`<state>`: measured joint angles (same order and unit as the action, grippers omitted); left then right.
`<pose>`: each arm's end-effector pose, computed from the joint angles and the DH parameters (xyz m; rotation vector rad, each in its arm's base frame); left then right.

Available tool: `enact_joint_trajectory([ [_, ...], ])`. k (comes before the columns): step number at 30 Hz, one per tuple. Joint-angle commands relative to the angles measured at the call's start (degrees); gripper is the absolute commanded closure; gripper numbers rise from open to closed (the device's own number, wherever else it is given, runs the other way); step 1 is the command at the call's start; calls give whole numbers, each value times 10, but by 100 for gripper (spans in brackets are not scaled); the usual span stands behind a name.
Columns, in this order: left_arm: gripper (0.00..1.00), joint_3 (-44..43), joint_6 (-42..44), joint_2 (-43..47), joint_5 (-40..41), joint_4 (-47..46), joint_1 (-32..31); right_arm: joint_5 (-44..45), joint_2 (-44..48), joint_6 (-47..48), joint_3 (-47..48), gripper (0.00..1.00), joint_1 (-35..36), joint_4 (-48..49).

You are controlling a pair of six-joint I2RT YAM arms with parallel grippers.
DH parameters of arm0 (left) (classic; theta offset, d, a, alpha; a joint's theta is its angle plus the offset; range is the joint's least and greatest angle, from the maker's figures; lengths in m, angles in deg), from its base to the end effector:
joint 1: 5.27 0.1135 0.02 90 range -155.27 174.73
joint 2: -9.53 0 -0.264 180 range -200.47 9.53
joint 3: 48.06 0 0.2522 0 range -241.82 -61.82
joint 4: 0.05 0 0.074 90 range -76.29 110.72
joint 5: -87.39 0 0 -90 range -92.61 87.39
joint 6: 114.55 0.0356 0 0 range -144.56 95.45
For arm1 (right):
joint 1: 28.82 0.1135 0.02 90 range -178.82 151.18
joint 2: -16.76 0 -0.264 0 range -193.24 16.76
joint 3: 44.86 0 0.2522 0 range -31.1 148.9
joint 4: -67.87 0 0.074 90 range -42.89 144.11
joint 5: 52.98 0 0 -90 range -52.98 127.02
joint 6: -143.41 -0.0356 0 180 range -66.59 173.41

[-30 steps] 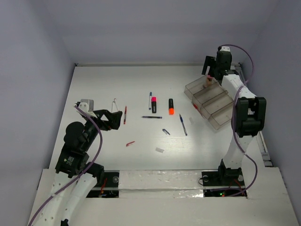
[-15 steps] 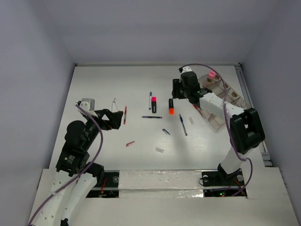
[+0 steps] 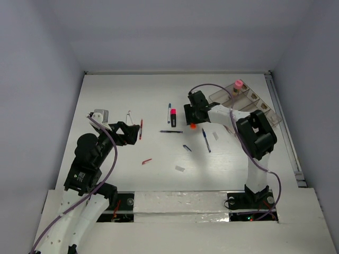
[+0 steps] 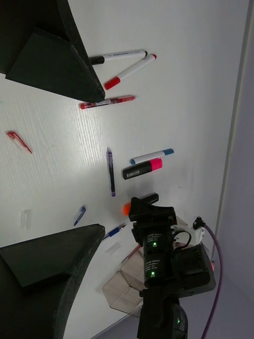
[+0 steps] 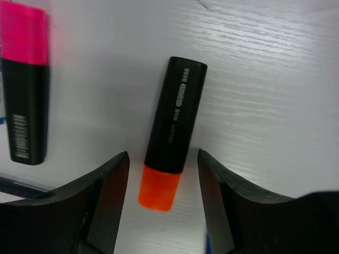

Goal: Sort the stationery into containers
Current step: Pick up the pen from the center of the board, then place the pen in the storage box.

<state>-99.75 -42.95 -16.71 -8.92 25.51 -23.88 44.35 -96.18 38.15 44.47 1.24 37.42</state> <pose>0.1128 -0.0421 0.3384 0.0910 1.6012 -0.5910 0.3642 0.2055 0.1671 -0.2716 2.4962 0.1653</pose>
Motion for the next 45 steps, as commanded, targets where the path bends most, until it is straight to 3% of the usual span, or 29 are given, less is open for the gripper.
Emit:
enact_joint_trajectory([
  [1, 1, -6, -3, -2, -13, -27, 3, 16, -20, -7, 38, 42, 5, -10],
  [8, 1, -6, -2, -1, -17, -29, 3, 48, -47, -14, 92, 81, 5, -26],
  [17, 1, -5, -1, -2, -24, -30, 3, 123, 149, -46, 32, 82, -25, 84],
  [25, 1, -5, 1, 7, -26, -31, -20, 100, 314, -168, -171, 83, -192, 209],
  [32, 1, -5, 1, 14, -22, -29, -34, 54, 301, -220, -173, 84, -299, 220],
  [45, 1, -7, 2, 21, -14, -27, -49, 23, 184, -280, -120, 80, -353, 213],
])
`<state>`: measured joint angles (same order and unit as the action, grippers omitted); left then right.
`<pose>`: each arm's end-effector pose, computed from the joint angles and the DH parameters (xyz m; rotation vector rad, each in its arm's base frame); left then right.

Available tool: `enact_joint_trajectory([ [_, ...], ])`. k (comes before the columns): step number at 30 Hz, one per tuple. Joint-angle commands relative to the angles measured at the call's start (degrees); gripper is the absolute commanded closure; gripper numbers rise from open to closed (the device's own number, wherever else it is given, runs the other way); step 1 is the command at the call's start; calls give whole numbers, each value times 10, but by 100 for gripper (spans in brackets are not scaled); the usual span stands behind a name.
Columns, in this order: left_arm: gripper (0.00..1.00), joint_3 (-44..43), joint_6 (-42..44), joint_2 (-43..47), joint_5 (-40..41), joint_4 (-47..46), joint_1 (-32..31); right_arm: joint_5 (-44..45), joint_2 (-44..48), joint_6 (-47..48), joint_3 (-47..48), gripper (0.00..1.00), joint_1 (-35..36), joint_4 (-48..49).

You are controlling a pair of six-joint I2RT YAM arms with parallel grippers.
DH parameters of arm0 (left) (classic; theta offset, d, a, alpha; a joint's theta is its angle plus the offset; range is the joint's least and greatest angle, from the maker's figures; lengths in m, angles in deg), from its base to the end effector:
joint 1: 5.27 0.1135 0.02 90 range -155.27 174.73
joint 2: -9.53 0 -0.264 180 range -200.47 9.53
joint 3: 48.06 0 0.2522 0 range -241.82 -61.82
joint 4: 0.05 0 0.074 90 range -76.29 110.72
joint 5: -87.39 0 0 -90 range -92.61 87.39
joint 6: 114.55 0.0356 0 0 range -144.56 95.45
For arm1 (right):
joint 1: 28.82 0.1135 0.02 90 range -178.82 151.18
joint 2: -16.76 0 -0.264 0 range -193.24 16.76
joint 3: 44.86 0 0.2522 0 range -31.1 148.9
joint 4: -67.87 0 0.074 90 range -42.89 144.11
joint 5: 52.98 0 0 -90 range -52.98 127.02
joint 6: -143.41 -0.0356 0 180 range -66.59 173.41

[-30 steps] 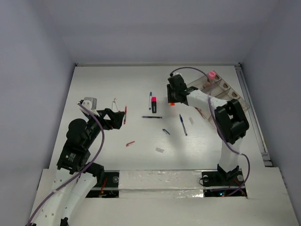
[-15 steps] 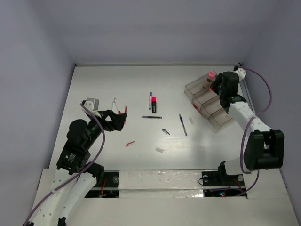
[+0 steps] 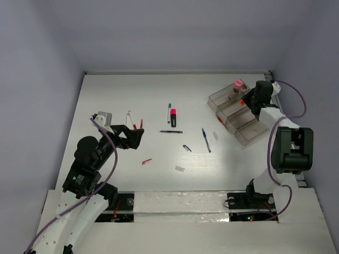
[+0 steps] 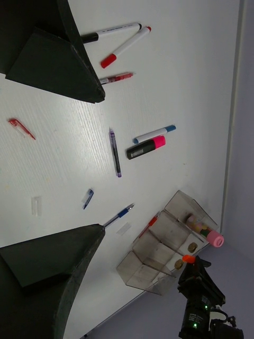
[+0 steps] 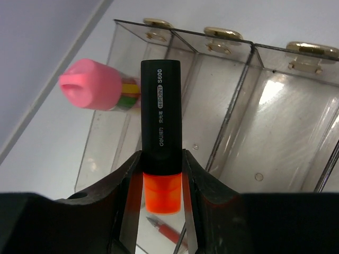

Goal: Sort the stationery into containers
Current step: Place the pen in the storage box, then pick up the pen from the center of the board.

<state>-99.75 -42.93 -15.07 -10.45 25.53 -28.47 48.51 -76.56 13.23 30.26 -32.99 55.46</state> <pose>0.1026 -0.0493 0.3411 0.1776 1.5746 -0.6773 0.3671 -0.0339 0.2428 0.9017 1.8940 0.1688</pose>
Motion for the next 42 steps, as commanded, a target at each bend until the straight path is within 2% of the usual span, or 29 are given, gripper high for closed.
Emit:
enact_joint_trajectory([
  [1, 1, -7, 2, 4, 1, -27, -4, -20, -18, -34, 24, 80, -11, 32],
  [5, 1, -7, 2, 3, 2, -25, -4, -16, -29, -49, 17, 77, -16, 40],
  [8, 1, -7, 2, 3, 2, -25, -4, -14, -30, -61, 6, 60, -16, 50],
  [9, 1, -7, 2, 3, 3, -25, -4, -15, -31, -60, 4, 46, -16, 54],
  [10, 1, -7, 2, 2, 3, -24, -4, -15, -32, -58, 3, 41, -16, 54],
  [11, 1, -7, 2, 2, 2, -25, -4, -14, -32, -57, 3, 31, -16, 54],
  [12, 1, -7, 2, 2, 3, -25, -4, -14, -31, -55, 3, 27, -16, 55],
  [17, 1, -7, 2, 1, 4, -25, -4, -29, -10, -31, 1, 25, -16, 60],
  [22, 1, -8, 2, 1, 3, -25, -4, -110, 20, 31, -2, 25, 13, 67],
  [30, 1, -12, 2, -1, 23, -17, -4, -95, 31, 123, 17, 26, 211, -7],
  [32, 1, -13, 2, -4, 26, -15, -4, -82, 19, 142, 29, 27, 243, -12],
  [33, 1, -13, 1, -4, 28, -14, -4, -81, 13, 150, 45, 28, 269, -42],
  [42, 1, -15, 2, -14, 44, -13, 12, -25, -108, 221, 173, 31, 385, -135],
])
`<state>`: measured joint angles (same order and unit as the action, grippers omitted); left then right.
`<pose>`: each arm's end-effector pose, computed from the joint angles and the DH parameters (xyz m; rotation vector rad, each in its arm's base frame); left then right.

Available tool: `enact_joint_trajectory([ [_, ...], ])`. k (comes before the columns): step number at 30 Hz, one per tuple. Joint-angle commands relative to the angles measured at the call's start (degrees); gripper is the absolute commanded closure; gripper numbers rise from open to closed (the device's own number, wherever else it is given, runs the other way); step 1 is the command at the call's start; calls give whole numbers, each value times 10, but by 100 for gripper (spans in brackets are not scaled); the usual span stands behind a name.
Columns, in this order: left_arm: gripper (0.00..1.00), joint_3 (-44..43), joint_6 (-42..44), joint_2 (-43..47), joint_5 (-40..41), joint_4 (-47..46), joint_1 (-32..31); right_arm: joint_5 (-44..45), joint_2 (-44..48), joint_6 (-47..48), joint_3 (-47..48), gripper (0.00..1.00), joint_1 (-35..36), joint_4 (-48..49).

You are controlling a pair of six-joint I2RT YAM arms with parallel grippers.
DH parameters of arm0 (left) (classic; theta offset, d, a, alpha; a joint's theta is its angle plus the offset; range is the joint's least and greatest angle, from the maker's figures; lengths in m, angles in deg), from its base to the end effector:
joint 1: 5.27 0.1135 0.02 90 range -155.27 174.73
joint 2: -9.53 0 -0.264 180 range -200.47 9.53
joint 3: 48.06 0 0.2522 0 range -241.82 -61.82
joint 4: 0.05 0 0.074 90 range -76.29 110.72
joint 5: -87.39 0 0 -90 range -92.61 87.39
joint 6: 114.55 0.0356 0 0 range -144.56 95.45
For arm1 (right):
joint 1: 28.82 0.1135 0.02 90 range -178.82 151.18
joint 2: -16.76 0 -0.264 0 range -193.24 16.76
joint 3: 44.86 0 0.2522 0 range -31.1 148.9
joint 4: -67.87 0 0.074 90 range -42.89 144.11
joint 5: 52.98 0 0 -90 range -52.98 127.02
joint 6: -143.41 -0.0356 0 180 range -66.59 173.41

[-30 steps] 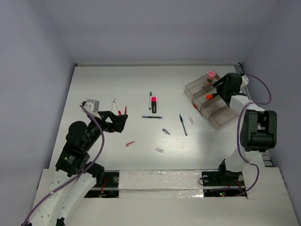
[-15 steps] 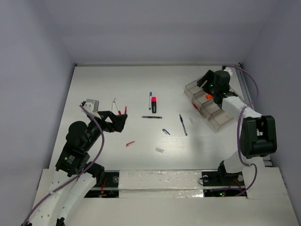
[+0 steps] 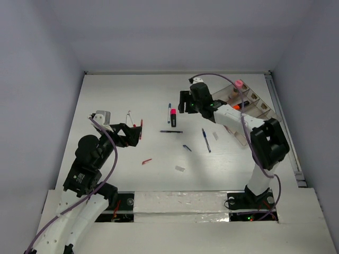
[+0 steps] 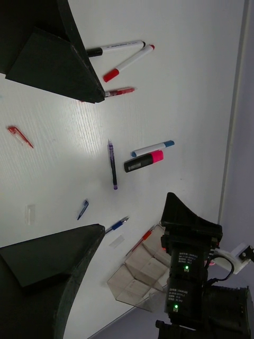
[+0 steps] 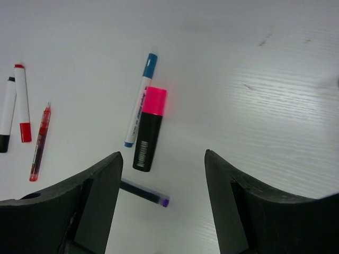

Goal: Sort the stationery into containers
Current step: Pick up the pen from the center of the board.

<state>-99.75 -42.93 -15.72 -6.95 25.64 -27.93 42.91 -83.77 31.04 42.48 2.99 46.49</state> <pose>0.1065 -0.0474 0.3398 0.1204 1.5870 -0.6213 0.3451 0.2098 0.2534 -0.1219 2.1991 0.4259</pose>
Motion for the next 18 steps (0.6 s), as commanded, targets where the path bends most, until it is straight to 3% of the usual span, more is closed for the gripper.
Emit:
enact_joint_trajectory([
  [1, 1, -15, 2, -9, 9, -14, 7, 32, -48, 49, 63, 31, 31, -49],
  [12, 1, -13, 2, -22, -2, -16, 23, 63, -201, 68, 236, 31, 76, -139],
  [18, 1, -13, 1, -20, -8, -18, 23, 102, -212, 69, 223, 47, 76, -141],
])
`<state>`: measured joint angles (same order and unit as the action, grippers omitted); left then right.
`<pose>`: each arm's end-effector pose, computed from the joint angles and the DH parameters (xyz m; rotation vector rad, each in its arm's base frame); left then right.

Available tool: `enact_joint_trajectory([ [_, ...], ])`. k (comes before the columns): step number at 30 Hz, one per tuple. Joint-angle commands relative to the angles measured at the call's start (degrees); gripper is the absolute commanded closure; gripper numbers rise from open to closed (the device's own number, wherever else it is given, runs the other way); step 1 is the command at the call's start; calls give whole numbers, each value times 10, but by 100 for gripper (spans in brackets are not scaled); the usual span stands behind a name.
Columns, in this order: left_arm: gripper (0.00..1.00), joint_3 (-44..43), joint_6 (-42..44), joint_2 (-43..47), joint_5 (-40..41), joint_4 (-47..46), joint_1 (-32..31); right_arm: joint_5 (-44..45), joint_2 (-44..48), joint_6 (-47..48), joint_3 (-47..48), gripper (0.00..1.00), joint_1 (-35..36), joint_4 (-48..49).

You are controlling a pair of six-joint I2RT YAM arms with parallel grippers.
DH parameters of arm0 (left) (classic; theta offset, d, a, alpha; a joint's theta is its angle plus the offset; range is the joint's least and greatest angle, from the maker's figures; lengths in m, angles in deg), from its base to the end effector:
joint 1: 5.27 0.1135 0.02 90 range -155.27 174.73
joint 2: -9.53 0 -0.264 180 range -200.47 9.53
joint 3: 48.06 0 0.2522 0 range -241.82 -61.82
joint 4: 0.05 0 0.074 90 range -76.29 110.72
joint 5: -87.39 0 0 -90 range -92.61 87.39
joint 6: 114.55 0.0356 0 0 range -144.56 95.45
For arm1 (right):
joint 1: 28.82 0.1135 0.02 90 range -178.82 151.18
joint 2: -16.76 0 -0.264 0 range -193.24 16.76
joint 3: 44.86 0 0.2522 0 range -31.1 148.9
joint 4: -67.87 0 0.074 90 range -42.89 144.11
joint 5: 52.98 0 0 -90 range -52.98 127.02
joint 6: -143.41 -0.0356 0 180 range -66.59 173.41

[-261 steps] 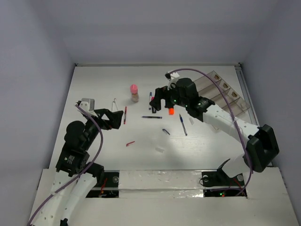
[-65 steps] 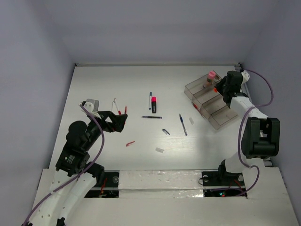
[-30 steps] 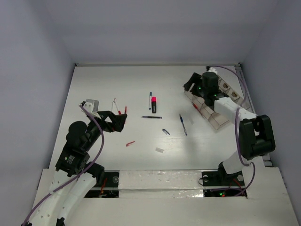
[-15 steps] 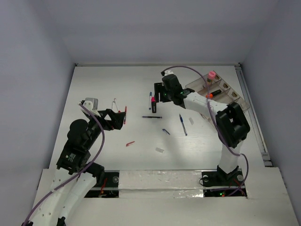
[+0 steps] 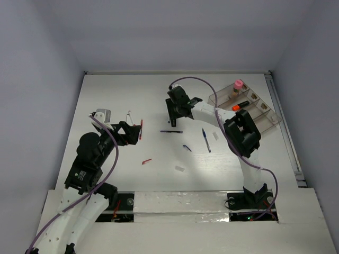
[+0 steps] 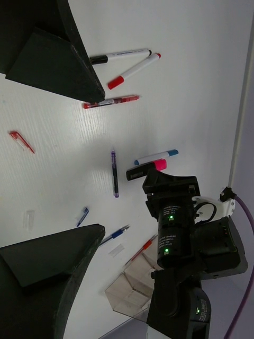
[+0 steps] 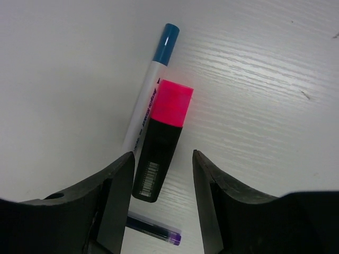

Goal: Sort the stationery into containers
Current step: Pick up the pen from the center of the board.

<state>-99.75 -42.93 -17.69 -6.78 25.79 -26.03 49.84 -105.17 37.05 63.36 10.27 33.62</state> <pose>0.1153 -0.0465 0.3361 0.0915 1.6235 -0.5872 0.3755 0.2949 0.1970 -0.3693 2.3602 0.1893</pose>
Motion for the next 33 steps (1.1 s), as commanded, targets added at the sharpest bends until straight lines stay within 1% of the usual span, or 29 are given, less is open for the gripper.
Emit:
enact_joint_trajectory([
  [1, 1, -12, 2, -1, -12, -20, 4, 35, 1, 7, 13, 47, 3, -13],
  [4, 1, -12, 2, 0, -15, -21, 4, 33, -3, 7, 12, 51, 3, -11],
  [15, 1, -11, 2, 3, -16, -21, 4, 2, -36, -3, 31, 48, 8, -9],
  [19, 1, -11, 2, 4, -17, -21, 4, 2, -41, -4, 35, 48, 8, -9],
  [27, 1, -11, 2, 5, -17, -21, 4, 29, -70, 0, 51, 49, 8, -21],
  [28, 1, -11, 1, 5, -17, -21, 4, 34, -72, 0, 53, 50, 8, -22],
  [29, 1, -11, 2, 5, -17, -21, 4, 40, -74, 1, 55, 54, 8, -23],
  [30, 1, -11, 2, 5, -17, -21, 4, 54, -74, 0, 56, 61, 8, -24],
  [33, 1, -11, 2, 4, -17, -21, 4, 85, -65, -3, 52, 76, 8, -20],
])
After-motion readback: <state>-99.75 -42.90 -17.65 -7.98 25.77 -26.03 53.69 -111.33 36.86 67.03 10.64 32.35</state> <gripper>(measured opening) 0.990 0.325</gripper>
